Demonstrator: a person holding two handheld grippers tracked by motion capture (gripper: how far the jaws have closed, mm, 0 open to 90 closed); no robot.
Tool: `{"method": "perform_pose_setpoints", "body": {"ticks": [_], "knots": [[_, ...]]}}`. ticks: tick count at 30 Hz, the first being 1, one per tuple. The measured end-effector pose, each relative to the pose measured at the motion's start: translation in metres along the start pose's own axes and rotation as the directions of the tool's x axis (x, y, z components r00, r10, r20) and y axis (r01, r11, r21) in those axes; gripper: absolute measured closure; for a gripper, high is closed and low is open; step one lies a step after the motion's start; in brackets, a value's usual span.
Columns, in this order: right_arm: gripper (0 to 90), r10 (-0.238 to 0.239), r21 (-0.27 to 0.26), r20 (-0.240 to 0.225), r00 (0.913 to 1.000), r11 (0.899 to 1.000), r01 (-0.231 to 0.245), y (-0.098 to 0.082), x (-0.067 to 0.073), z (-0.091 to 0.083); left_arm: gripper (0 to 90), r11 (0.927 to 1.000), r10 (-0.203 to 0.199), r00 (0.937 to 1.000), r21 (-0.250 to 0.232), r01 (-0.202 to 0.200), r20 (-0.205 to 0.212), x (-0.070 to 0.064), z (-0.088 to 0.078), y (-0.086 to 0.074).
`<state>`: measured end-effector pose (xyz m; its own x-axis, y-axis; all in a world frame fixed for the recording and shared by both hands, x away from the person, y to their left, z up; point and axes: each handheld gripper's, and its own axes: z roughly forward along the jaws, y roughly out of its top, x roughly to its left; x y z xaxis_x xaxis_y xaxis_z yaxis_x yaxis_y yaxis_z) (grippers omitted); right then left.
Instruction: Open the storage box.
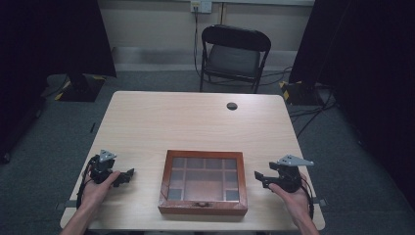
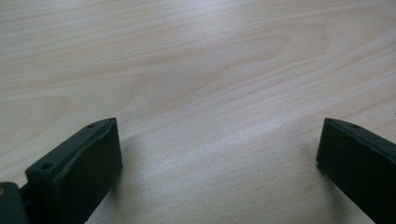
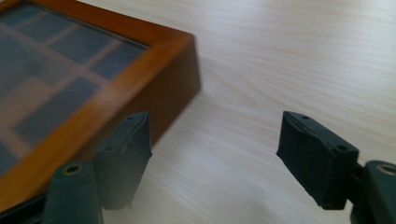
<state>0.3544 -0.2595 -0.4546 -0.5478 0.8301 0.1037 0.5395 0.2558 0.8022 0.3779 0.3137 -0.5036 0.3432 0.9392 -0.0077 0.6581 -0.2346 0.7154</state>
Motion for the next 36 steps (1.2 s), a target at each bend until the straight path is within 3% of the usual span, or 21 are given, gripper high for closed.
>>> {"method": "perform_pose_setpoints", "body": {"ticks": [1, 3, 4, 7, 11, 14, 15, 16, 20, 21, 22, 23, 24, 26, 27, 29, 30, 32, 33, 36], "knots": [[26.8, -0.021, -0.004, -0.031, 0.9993, 1.000, 0.021, 0.006, 0.007, -0.003, 0.0, 1.0000, 0.000, 1.0000, -0.001, 0.000, 0.000, 0.000, 0.000, 0.000], [29.5, -0.031, -0.003, -0.039, 0.9987, 1.000, 0.031, 0.008, 0.009, -0.004, 0.0, 1.0000, 0.000, 1.0000, -0.001, 0.000, 0.000, 0.000, 0.000, 0.000], [32.1, -0.042, -0.007, -0.083, 0.9957, 0.999, 0.042, 0.015, 0.016, -0.008, 0.0, 1.0000, 0.000, 1.0000, 0.001, 0.000, 0.003, 0.000, 0.000, 0.000], [34.6, -0.065, -0.012, -0.109, 0.9919, 0.998, 0.064, 0.020, 0.023, -0.010, 0.0, 1.0000, 0.000, 1.0000, 0.001, 0.000, 0.002, 0.000, 0.000, 0.000], [41.0, -0.092, -0.030, -0.196, 0.9762, 0.996, 0.088, 0.032, 0.043, -0.011, 0.0, 1.0000, 0.000, 1.0000, -0.001, 0.000, 0.001, 0.000, 0.000, 0.000], [46.4, -0.114, -0.024, -0.260, 0.9589, 0.993, 0.111, 0.039, 0.056, -0.007, 0.0, 1.0000, 0.000, 1.0000, -0.001, 0.000, 0.000, 0.000, 0.000, 0.000], [46.4, -0.114, -0.024, -0.260, 0.9589, 0.993, 0.111, 0.039, 0.056, -0.007, 0.0, 1.0000, 0.000, 1.0000, -0.001, 0.000, 0.000, 0.000, 0.000, 0.000], [49.3, -0.124, -0.029, -0.304, 0.9447, 0.992, 0.121, 0.044, 0.067, -0.005, 0.0, 1.0000, 0.000, 1.0000, -0.001, 0.000, 0.001, 0.000, 0.000, 0.000], [55.6, -0.160, -0.017, -0.370, 0.9152, 0.986, 0.166, 0.050, 0.088, 0.001, 0.0, 1.0000, -0.001, 1.0000, -0.001, 0.001, 0.000, 0.000, 0.000, 0.000], [55.6, -0.160, -0.017, -0.370, 0.9152, 0.986, 0.166, 0.050, 0.088, 0.001, 0.0, 1.0000, -0.001, 1.0000, -0.001, 0.001, 0.000, 0.000, 0.000, 0.000], [59.2, -0.174, -0.017, -0.414, 0.8933, 0.983, 0.184, 0.049, 0.100, 0.005, 0.0, 1.0000, -0.001, 1.0000, -0.001, 0.001, 0.000, 0.000, 0.000, 0.000], [59.2, -0.174, -0.017, -0.414, 0.8933, 0.983, 0.184, 0.049, 0.100, 0.005, 0.0, 1.0000, -0.001, 1.0000, -0.001, 0.001, 0.000, 0.000, 0.000, 0.000], [60.4, -0.174, -0.018, -0.430, 0.8861, 0.983, 0.184, 0.048, 0.103, 0.007, 0.0, 1.0000, 0.000, 1.0000, -0.001, 0.000, 0.001, 0.000, 0.000, 0.000], [64.0, -0.185, 0.003, -0.463, 0.8670, 0.978, 0.210, 0.044, 0.113, 0.014, 0.0, 1.0000, 0.000, 1.0000, -0.001, 0.000, 0.001, 0.000, 0.000, 0.000], [67.1, -0.191, 0.015, -0.490, 0.8507, 0.974, 0.227, 0.041, 0.119, 0.019, 0.0, 1.0000, 0.000, 1.0000, -0.001, 0.000, 0.001, 0.000, 0.000, 0.000], [68.6, -0.190, 0.019, -0.498, 0.8464, 0.973, 0.229, 0.039, 0.121, 0.020, 0.0, 1.0000, 0.000, 1.0000, -0.001, 0.000, 0.001, 0.000, 0.000, 0.000], [70.9, -0.191, 0.032, -0.522, 0.8313, 0.969, 0.243, 0.036, 0.126, 0.025, 0.0, 1.0000, 0.000, 1.0000, -0.001, 0.000, 0.001, 0.000, 0.000, 0.000], [71.3, -0.193, 0.039, -0.527, 0.8273, 0.967, 0.251, 0.035, 0.128, 0.026, 0.0, 1.0000, 0.000, 1.0000, -0.001, 0.000, 0.001, 0.000, 0.000, 0.000], [73.1, -0.194, 0.046, -0.548, 0.8138, 0.964, 0.261, 0.033, 0.133, 0.029, 0.0, 1.0000, 0.000, 1.0000, -0.001, 0.000, 0.001, 0.000, 0.000, 0.000], [73.9, -0.198, 0.051, -0.555, 0.8081, 0.961, 0.271, 0.031, 0.136, 0.031, 0.0, 1.0000, 0.000, 1.0000, -0.001, 0.000, 0.001, 0.000, 0.000, 0.000]]}}
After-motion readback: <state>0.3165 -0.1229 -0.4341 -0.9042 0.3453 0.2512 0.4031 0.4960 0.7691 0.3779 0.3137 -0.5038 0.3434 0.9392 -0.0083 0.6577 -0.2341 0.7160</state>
